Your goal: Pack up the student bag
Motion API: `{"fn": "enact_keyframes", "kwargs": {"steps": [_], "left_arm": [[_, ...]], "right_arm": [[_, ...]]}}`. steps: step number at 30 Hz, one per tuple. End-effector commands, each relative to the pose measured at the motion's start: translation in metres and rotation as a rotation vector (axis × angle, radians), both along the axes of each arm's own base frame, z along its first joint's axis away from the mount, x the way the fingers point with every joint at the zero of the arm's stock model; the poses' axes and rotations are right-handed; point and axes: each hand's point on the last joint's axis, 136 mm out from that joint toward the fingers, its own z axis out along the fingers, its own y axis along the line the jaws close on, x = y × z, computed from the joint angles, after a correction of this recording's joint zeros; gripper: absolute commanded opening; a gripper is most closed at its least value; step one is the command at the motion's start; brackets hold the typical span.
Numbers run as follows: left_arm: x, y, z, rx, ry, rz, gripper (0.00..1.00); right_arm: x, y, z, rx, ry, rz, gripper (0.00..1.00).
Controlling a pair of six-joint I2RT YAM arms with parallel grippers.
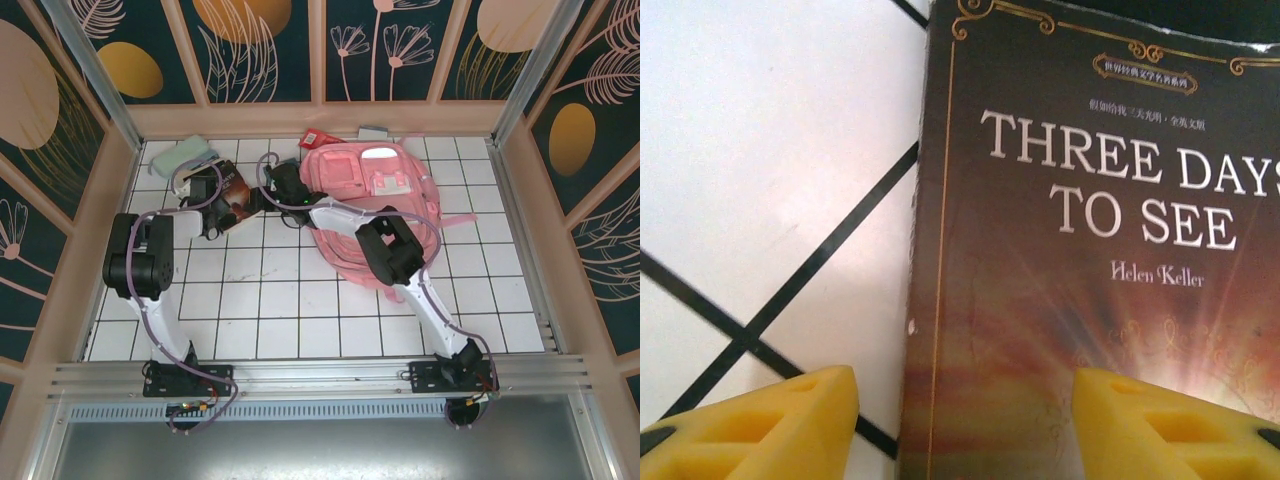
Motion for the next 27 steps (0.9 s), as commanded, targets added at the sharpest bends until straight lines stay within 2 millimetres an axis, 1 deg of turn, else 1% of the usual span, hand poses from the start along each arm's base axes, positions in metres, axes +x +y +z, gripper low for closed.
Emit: {"fn": "enact_keyframes", "kwargs": {"steps": [1, 2, 5, 7, 8, 9, 11, 12, 13, 15, 20, 22, 25, 27], "left_arm": [[-0.010, -0.002, 0.004, -0.031, 0.002, 0.011, 0.60], [-0.018, -0.002, -0.003, -0.031, 0.023, 0.012, 0.60], [-0.022, -0.004, -0.004, -0.046, 0.022, 0.002, 0.60], [-0.024, -0.008, -0.008, -0.060, 0.028, -0.011, 0.60], [-0.023, -0.009, -0.009, -0.065, 0.029, -0.016, 0.60], [-0.023, -0.010, -0.011, -0.074, 0.030, -0.022, 0.59], [-0.022, -0.014, -0.012, -0.093, 0.020, -0.034, 0.59], [-0.022, -0.018, -0.012, -0.108, 0.010, -0.047, 0.59], [-0.020, -0.022, -0.011, -0.128, -0.006, -0.062, 0.58], [-0.015, -0.031, -0.008, -0.170, -0.041, -0.102, 0.58], [-0.002, -0.062, 0.011, -0.302, -0.174, -0.228, 0.57], [0.001, -0.077, 0.028, -0.364, -0.267, -0.301, 0.56], [0.001, -0.096, 0.049, -0.447, -0.367, -0.394, 0.55], [0.000, -0.104, 0.057, -0.485, -0.403, -0.438, 0.55]], "right_arm": [[0.012, -0.006, -0.021, -0.057, 0.020, -0.053, 0.48], [0.013, -0.005, -0.024, -0.060, 0.020, -0.057, 0.48], [0.019, -0.002, -0.031, -0.067, 0.020, -0.063, 0.48], [0.019, 0.002, -0.040, -0.066, 0.045, -0.047, 0.47], [0.018, 0.004, -0.043, -0.065, 0.058, -0.039, 0.43], [0.014, 0.006, -0.047, -0.061, 0.073, -0.022, 0.35], [0.009, 0.008, -0.049, -0.048, 0.090, -0.004, 0.26], [0.007, 0.008, -0.050, -0.043, 0.096, 0.003, 0.19], [0.003, 0.009, -0.050, -0.035, 0.104, 0.013, 0.14], [-0.002, 0.011, -0.051, -0.026, 0.117, 0.026, 0.07], [-0.011, 0.016, -0.048, 0.000, 0.134, 0.059, 0.01], [-0.012, 0.016, -0.045, 0.003, 0.136, 0.063, 0.00], [-0.013, 0.015, -0.042, 0.005, 0.137, 0.066, 0.00], [-0.013, 0.014, -0.042, 0.010, 0.141, 0.068, 0.00]]}}
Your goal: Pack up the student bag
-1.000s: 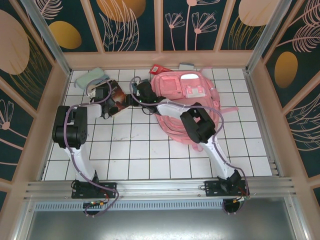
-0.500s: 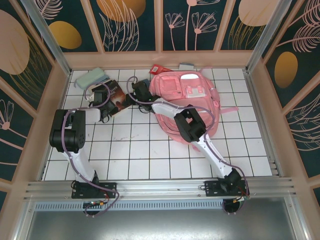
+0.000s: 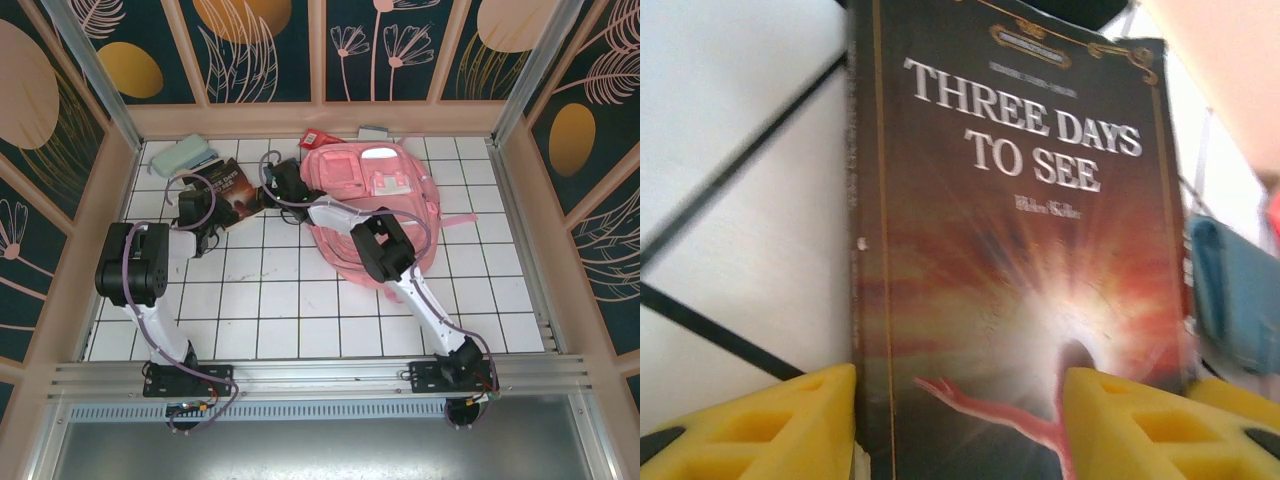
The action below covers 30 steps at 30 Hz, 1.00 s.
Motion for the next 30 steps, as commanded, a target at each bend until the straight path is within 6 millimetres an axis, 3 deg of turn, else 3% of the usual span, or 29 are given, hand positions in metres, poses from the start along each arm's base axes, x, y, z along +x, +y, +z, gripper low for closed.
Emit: {"fn": "enact_keyframes", "kwargs": {"steps": [1, 11, 21, 24, 28, 30], "left_arm": [[0.006, -0.072, 0.046, -0.216, -0.186, -0.290, 0.55], [0.000, -0.087, 0.077, -0.279, -0.323, -0.384, 0.53], [0.015, -0.079, 0.035, -0.218, -0.147, -0.332, 0.51], [0.014, -0.079, 0.030, -0.199, -0.126, -0.337, 0.40], [0.012, -0.078, 0.038, -0.199, -0.146, -0.334, 0.25], [0.011, -0.078, 0.045, -0.200, -0.159, -0.337, 0.16]], "right_arm": [[-0.037, 0.009, -0.020, -0.030, 0.107, 0.080, 0.00], [-0.042, 0.009, -0.008, 0.015, 0.117, 0.101, 0.00], [-0.045, 0.002, 0.005, 0.045, 0.115, 0.101, 0.00], [-0.046, 0.002, 0.006, 0.050, 0.117, 0.102, 0.00], [-0.046, 0.002, 0.007, 0.051, 0.117, 0.102, 0.01], [-0.045, -0.001, 0.013, 0.052, 0.113, 0.094, 0.12]]}}
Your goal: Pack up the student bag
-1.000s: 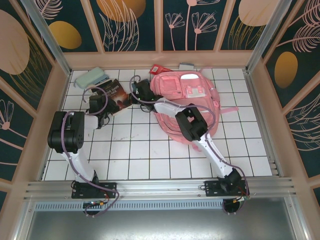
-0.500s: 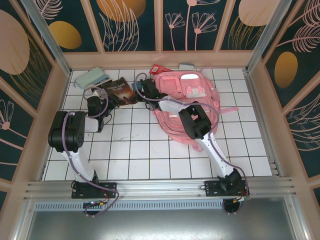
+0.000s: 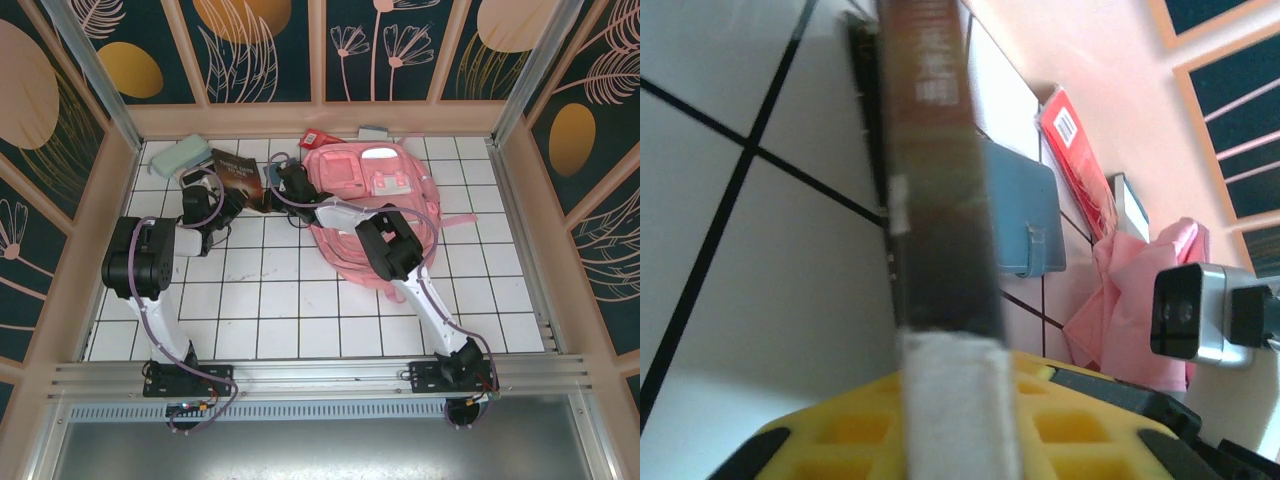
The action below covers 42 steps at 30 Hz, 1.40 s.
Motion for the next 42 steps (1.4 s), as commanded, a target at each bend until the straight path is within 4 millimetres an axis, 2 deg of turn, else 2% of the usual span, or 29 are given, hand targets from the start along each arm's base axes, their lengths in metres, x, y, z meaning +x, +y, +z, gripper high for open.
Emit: {"fn": "enact_keyframes", "kwargs": {"steps": [1, 3, 5, 9, 10, 11, 12, 15, 18, 22, 26, 28, 31, 32, 33, 36, 40, 42], "left_arm": [[-0.005, -0.014, 0.017, -0.010, -0.033, -0.063, 0.13], [-0.008, -0.016, 0.031, -0.025, -0.068, -0.069, 0.06], [-0.013, -0.017, 0.047, -0.044, -0.107, -0.077, 0.00], [-0.025, -0.026, 0.090, -0.120, -0.215, -0.119, 0.00], [-0.028, -0.028, 0.094, -0.136, -0.226, -0.132, 0.00], [-0.034, -0.030, 0.114, -0.154, -0.271, -0.146, 0.00], [-0.038, -0.033, 0.124, -0.168, -0.294, -0.161, 0.00], [-0.050, -0.042, 0.149, -0.190, -0.350, -0.204, 0.00], [-0.064, -0.061, 0.169, -0.215, -0.394, -0.276, 0.00], [-0.080, -0.087, 0.189, -0.226, -0.441, -0.356, 0.00], [-0.096, -0.106, 0.209, -0.252, -0.485, -0.418, 0.00], [-0.103, -0.114, 0.217, -0.277, -0.502, -0.446, 0.00], [-0.112, -0.129, 0.225, -0.305, -0.524, -0.493, 0.00], [-0.114, -0.134, 0.225, -0.309, -0.523, -0.510, 0.00], [-0.116, -0.140, 0.225, -0.315, -0.523, -0.526, 0.00], [-0.123, -0.156, 0.227, -0.337, -0.523, -0.578, 0.00], [-0.124, -0.165, 0.226, -0.350, -0.519, -0.598, 0.00], [-0.124, -0.167, 0.226, -0.350, -0.517, -0.602, 0.00]], "right_arm": [[-0.027, 0.011, 0.021, 0.027, 0.038, 0.076, 0.18], [-0.026, 0.002, 0.039, 0.053, 0.019, 0.059, 0.30], [-0.027, -0.006, 0.061, 0.084, -0.011, 0.044, 0.37], [-0.032, -0.024, 0.105, 0.135, -0.062, 0.029, 0.42], [-0.034, -0.027, 0.114, 0.145, -0.072, 0.027, 0.43], [-0.037, -0.031, 0.122, 0.152, -0.085, 0.024, 0.46], [-0.039, -0.037, 0.132, 0.164, -0.098, 0.018, 0.48], [-0.044, -0.052, 0.157, 0.219, -0.118, 0.012, 0.52], [-0.053, -0.066, 0.179, 0.296, -0.130, 0.047, 0.54], [-0.062, -0.090, 0.199, 0.352, -0.155, 0.046, 0.59], [-0.071, -0.119, 0.223, 0.408, -0.193, 0.024, 0.71], [-0.075, -0.130, 0.231, 0.435, -0.201, 0.029, 0.73], [-0.089, -0.137, 0.244, 0.513, -0.199, 0.069, 0.73], [-0.086, -0.148, 0.249, 0.544, -0.204, 0.065, 0.73], [-0.089, -0.151, 0.252, 0.568, -0.204, 0.079, 0.72], [-0.099, -0.152, 0.260, 0.623, -0.199, 0.128, 0.69], [-0.106, -0.152, 0.264, 0.638, -0.196, 0.150, 0.48], [-0.109, -0.157, 0.266, 0.625, -0.212, 0.136, 0.32]]}}
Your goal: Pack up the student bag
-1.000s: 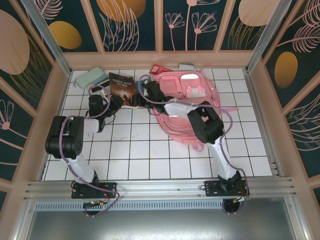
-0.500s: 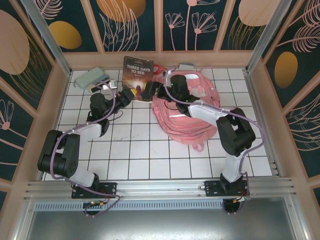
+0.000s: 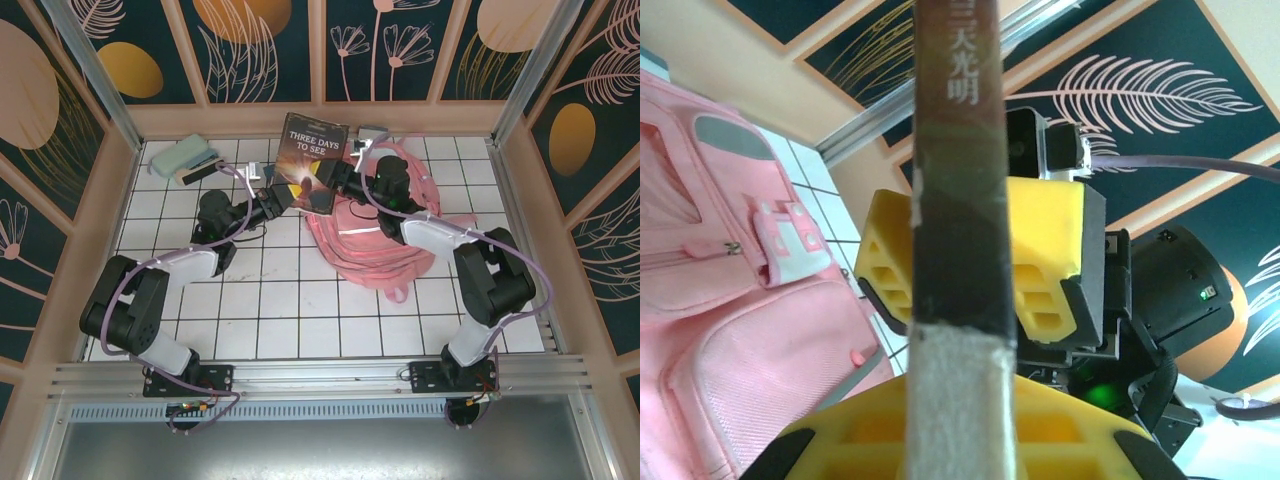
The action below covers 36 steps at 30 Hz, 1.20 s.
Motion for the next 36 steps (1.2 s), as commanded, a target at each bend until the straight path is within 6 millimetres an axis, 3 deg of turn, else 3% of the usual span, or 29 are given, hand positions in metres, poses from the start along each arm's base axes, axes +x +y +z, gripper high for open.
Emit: {"fn": "enact_keyframes", "kwargs": {"steps": [1, 3, 5, 8, 11, 15, 17, 18, 23, 28, 30, 36], "left_arm": [[-0.003, -0.004, 0.039, -0.052, -0.142, -0.021, 0.00], [-0.002, -0.004, 0.037, -0.040, -0.140, -0.015, 0.00], [0.004, -0.006, 0.031, 0.002, -0.123, 0.007, 0.24], [0.013, -0.009, 0.019, 0.105, -0.114, 0.053, 0.50], [0.021, -0.016, 0.010, 0.218, -0.112, 0.101, 0.55], [0.028, -0.026, -0.002, 0.353, -0.126, 0.139, 0.57], [0.027, -0.034, -0.018, 0.453, -0.130, 0.151, 0.57], [0.029, -0.040, -0.010, 0.474, -0.156, 0.155, 0.57], [0.028, -0.065, -0.034, 0.671, -0.197, 0.153, 0.51], [0.019, -0.098, -0.059, 0.853, -0.265, 0.117, 0.46], [0.018, -0.111, -0.079, 0.928, -0.276, 0.096, 0.45], [-0.003, -0.160, -0.103, 1.097, -0.420, -0.005, 0.45]], "right_arm": [[-0.021, -0.006, 0.036, 0.042, -0.107, 0.025, 0.24], [-0.022, -0.014, 0.038, 0.020, -0.115, -0.015, 0.02], [-0.023, -0.024, 0.040, -0.010, -0.122, -0.061, 0.00], [-0.025, -0.041, 0.039, -0.059, -0.123, -0.134, 0.00], [-0.022, -0.069, 0.030, -0.137, -0.084, -0.259, 0.00], [-0.028, -0.107, 0.023, -0.218, -0.069, -0.401, 0.00], [-0.034, -0.131, 0.017, -0.259, -0.045, -0.481, 0.00], [-0.037, -0.141, 0.015, -0.278, -0.037, -0.515, 0.00], [-0.060, -0.193, 0.005, -0.401, -0.014, -0.684, 0.00], [-0.084, -0.247, -0.014, -0.481, 0.068, -0.848, 0.00], [-0.093, -0.267, -0.021, -0.488, 0.107, -0.913, 0.00], [-0.118, -0.310, -0.028, -0.490, 0.165, -1.040, 0.00]]}}
